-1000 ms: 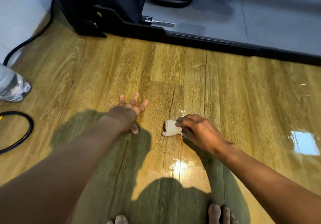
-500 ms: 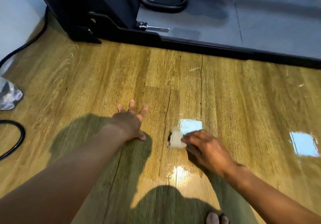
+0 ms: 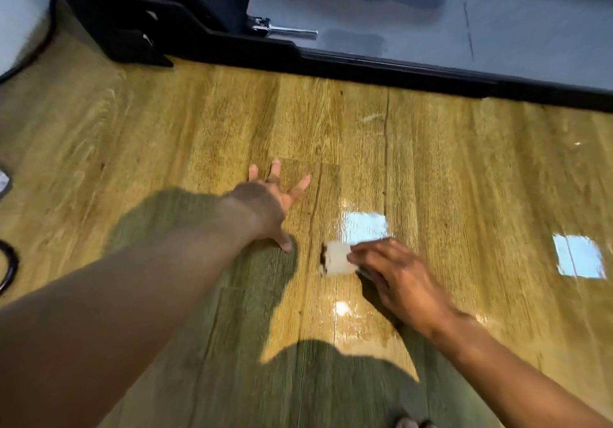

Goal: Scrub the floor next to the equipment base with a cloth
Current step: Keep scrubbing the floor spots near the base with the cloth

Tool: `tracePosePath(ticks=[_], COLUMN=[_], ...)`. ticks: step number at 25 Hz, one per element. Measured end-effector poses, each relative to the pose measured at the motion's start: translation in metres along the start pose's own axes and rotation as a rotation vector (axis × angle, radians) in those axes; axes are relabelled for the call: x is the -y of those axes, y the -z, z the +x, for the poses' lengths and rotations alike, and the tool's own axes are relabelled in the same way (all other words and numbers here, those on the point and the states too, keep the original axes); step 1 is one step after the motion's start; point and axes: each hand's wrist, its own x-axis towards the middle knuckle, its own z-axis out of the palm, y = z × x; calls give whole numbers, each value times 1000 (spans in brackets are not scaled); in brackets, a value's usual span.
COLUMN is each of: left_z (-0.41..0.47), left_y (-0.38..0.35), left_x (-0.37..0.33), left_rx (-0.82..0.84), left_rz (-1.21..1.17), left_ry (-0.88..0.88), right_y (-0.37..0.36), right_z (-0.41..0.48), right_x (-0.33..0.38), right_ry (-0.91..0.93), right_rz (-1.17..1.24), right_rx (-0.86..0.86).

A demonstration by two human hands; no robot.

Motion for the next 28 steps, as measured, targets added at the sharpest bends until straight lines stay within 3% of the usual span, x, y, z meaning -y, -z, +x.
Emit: tracePosePath(ticks=[3,6,9,13,17,20,25,28], left_z=[7,9,13,15,10,9,11,10], left_y=[-8,-7,-5,-5,-2,2,0,0], left_x=[-3,-2,-7,-7,-8,-10,-9,-10], left_rx=[-9,11,40,52,65,80,102,100], left_rz=[85,122,139,121,118,108,105,99], left_ry=[-8,-17,-23,-31,-42,-38,-33,-30], right_y=[7,23,23,20,36,28,33,56], right_z=[12,85,95,67,144,150,136,191], right_x=[-15,-47,-51,-49,-90,-87,-84,-118], right_ry=[50,-56,-134,17,-182,-283,-120,-209], right_rz=[9,-45,-22,-55,-64,-24,-52,-133], right_rx=[42,3,-47,24,-73,-122,-53,-79])
